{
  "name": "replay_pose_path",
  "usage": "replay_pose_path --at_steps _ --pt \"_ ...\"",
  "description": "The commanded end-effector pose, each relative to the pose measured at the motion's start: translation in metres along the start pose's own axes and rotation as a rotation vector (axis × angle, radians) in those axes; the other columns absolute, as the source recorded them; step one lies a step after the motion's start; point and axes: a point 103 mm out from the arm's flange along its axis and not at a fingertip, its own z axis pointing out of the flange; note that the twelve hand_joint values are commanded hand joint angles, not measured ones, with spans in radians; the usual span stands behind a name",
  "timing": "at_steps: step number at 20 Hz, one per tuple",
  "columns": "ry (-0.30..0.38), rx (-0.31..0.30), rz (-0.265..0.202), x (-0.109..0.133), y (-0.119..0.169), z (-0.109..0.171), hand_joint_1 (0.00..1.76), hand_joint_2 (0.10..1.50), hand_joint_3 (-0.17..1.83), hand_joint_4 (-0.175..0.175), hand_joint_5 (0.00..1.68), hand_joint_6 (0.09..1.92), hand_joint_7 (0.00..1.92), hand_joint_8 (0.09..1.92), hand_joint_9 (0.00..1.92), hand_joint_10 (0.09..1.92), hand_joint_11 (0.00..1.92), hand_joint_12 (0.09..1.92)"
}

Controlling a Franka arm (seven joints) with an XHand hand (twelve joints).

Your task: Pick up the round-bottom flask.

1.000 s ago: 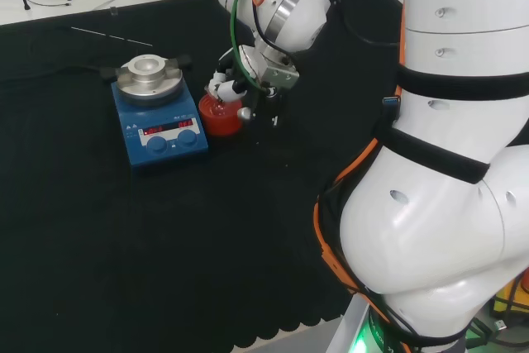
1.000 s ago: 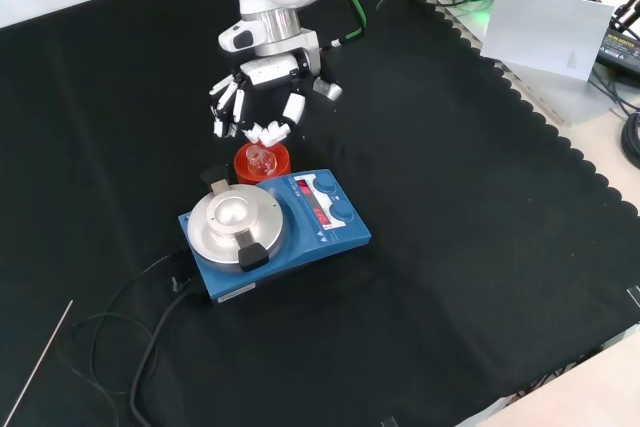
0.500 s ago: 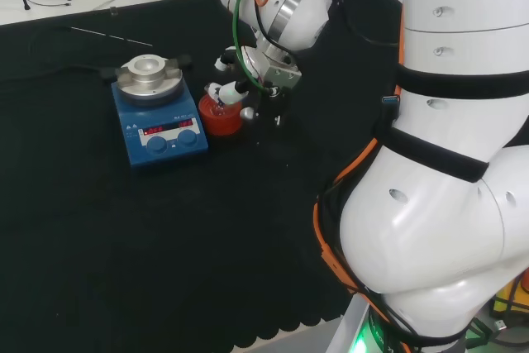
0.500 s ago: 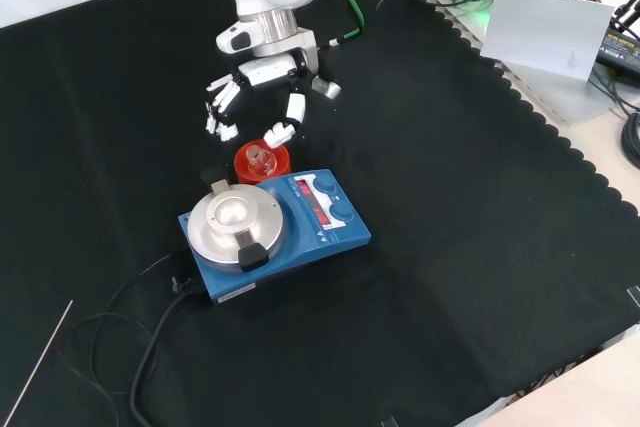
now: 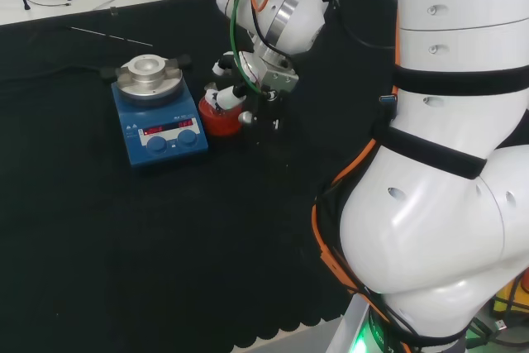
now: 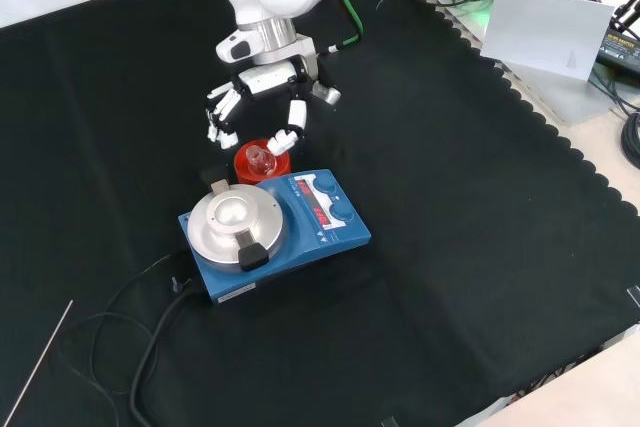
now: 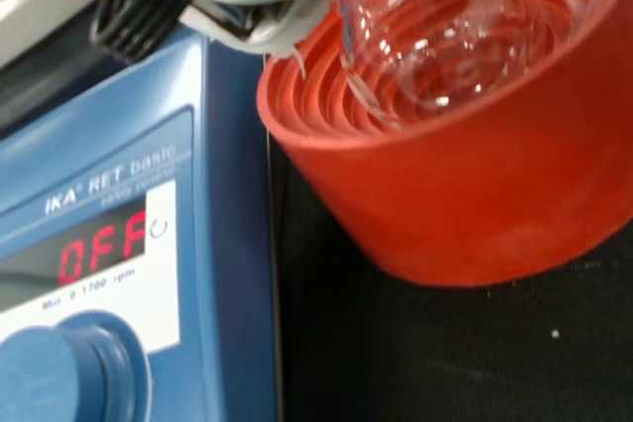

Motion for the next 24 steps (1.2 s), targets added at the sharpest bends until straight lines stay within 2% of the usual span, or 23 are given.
replay_pose_path --at_steps 1,21,24 --pt "-0.001 0.013 -0.006 0.0020 0.0015 0.0051 0.95 0.51 0.76 -0.016 0.63 0.79 0.39 0.61 0.51 0.59 0.06 1.36" --pt "-0.002 -0.001 0.015 0.0024 0.0091 0.0115 0.94 0.56 0.73 -0.006 0.81 0.85 0.41 0.62 0.53 0.61 0.07 1.36" --pt "-0.009 -0.004 0.023 0.0032 0.0097 0.0130 0.95 0.60 0.70 0.001 0.90 0.82 0.43 0.62 0.55 0.60 0.08 1.36"
